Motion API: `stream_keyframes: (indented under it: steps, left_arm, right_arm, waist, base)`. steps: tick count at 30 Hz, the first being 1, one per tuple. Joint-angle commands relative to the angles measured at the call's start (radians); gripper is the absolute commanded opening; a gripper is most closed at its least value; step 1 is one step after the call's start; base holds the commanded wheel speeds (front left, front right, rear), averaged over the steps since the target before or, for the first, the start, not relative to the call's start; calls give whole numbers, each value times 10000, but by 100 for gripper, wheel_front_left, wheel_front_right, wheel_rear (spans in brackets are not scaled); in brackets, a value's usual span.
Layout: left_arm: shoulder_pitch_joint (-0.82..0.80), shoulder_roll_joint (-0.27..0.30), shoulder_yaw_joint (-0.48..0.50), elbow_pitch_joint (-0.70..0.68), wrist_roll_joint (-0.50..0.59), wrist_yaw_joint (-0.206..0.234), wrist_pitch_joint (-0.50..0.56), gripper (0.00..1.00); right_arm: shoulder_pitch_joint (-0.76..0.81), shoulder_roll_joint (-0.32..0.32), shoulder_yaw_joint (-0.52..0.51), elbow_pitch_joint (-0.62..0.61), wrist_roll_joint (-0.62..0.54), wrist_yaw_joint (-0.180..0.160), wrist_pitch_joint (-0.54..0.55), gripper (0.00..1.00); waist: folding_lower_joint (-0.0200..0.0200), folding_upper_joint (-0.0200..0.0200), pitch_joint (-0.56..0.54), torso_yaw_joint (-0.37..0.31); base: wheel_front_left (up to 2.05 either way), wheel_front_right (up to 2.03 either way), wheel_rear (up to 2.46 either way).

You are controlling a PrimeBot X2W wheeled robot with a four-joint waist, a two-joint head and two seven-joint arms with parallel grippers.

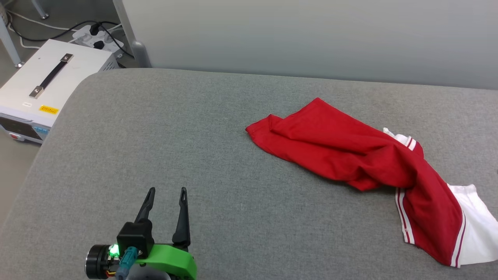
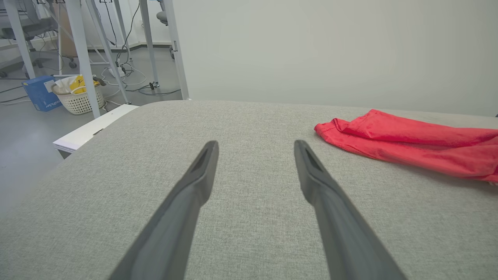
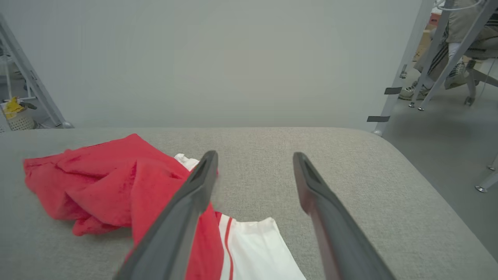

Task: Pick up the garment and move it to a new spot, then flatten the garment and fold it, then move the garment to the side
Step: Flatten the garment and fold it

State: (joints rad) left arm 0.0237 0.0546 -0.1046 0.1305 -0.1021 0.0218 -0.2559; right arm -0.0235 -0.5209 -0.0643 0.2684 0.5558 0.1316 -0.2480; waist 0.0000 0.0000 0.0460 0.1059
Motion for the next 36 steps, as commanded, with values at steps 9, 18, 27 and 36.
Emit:
stream_keyframes:
  steps: [9,18,27,36]
  left_arm:
    - [58,-43,1,-129,79,-18,-59,100]
    - [-216,-43,-110,-189,49,-18,-59,100]
    - [-499,-43,-163,-287,-53,39,-59,100]
    - [-751,-43,-178,-277,-73,47,-59,100]
  right_arm:
    - [-365,420,-173,-2703,-1276,-9,1763,100]
    - [-1506,-1551,1092,-2063,382,-9,6346,100]
    - [-1394,-2398,578,48,1612,-9,9187,100]
    - [-966,-1509,693,1897,1770,-9,9089,100]
  waist:
    - [0,0,187,-43]
    - [0,0,628,84]
    - [0,0,1236,257]
    - [0,0,1680,342]
  base:
    - [0,0,0]
    - [0,0,0]
    - [0,0,0]
    - [0,0,0]
